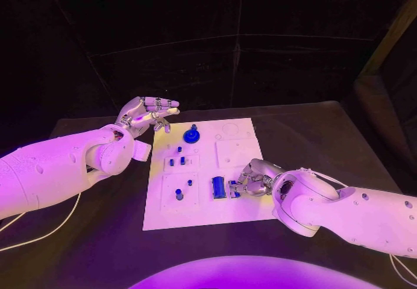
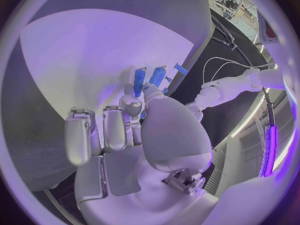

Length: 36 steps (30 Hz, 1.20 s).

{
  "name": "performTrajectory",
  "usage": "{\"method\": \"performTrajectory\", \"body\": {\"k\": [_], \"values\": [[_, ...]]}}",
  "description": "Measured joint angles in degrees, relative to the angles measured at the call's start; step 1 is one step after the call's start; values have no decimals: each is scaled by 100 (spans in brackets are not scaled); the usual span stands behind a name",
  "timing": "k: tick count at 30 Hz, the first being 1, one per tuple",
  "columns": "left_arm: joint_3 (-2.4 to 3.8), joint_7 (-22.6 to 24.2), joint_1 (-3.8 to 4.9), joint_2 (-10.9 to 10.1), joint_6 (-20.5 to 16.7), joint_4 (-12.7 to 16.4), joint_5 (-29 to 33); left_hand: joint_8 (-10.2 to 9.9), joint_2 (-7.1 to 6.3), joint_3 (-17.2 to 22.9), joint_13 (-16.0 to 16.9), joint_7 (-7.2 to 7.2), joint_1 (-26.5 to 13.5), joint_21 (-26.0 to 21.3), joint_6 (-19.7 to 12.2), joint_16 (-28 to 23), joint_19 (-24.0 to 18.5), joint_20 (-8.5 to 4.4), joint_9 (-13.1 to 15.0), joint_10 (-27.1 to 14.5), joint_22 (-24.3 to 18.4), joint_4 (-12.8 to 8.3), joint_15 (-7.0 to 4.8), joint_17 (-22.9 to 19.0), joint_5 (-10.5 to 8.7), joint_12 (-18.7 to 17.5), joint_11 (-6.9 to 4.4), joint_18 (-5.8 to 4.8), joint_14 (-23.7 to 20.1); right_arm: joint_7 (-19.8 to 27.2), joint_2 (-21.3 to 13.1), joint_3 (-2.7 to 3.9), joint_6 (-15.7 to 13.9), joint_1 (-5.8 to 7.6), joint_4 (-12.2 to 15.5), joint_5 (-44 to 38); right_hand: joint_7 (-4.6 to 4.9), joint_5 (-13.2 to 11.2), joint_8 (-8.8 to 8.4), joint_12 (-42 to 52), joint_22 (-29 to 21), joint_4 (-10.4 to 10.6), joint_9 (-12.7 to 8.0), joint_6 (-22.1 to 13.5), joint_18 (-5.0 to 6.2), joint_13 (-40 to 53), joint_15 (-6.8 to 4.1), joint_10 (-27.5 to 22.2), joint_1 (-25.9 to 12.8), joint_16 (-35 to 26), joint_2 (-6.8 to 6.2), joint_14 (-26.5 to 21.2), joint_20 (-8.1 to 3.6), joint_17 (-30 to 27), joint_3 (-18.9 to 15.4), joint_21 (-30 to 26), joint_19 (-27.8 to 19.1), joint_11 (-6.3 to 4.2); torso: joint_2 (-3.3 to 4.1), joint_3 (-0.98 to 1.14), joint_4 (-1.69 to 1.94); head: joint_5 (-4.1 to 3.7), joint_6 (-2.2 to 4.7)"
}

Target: Assemble the parts on the task board

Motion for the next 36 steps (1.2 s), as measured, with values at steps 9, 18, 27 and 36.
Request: {"method": "performTrajectory", "body": {"k": [9, 18, 27, 36], "values": [[0, -2, 0, 12, 5, -6, 0, 0, 0, 0, 0, 0, 0, 0, 0, 0, 0, 0, 0, 0, 1, 0, 0, 0, 0, 0, 0, 0, 0, -33, 89, 6, -12, 7, -89, 35, -2, 1, 29, 0, 0, 68, 15, 19, 0, 2, 0, 31, -131, 0, -21, 0, -22, 6, -48, 0, 22, 10, 0, 1, -3, 8, -12], [0, -5, 0, 14, 9, -9, 0, 0, 0, 0, 0, 0, 0, 0, 0, 0, 0, 0, 0, 0, 1, 0, 0, 0, 0, 0, 0, 0, 0, -64, 113, 0, -10, 2, -129, 53, 24, -1590, 29, -6, -1, 276, 52, 65, 0, 16, 0, 61, -988, 0, -23, 0, -22, -3, -727, 0, 22, 21, -2, 2, -3, 25, -14], [0, -9, 0, 14, 14, -12, 0, 0, 0, -16, 6, 0, 0, 0, 0, 0, 0, 0, 0, -21, -7, -16, 0, -13, 0, 0, 21, 0, 0, -76, 104, 1, -1, 2, -118, 52, 24, -1864, 28, -52, -1, 285, 73, 65, 0, 5, 0, 60, -1191, 0, -74, 0, -22, -49, -1095, 0, 22, 21, -5, 4, -5, 30, -21], [0, -14, 0, 14, 18, -18, 0, -3, 0, -16, 6, 0, 0, 0, 0, 0, 0, 0, 0, -21, -6, -16, 0, -13, 0, 0, 21, 0, 0, 24, -75, 1, 34, 2, -36, 37, 24, -1696, 28, -89, -1, 26, 117, 65, 0, 14, 0, 60, -582, -37, 61, 0, -22, -80, -1145, -1, 22, 21, -6, 8, -13, 31, -7]]}}
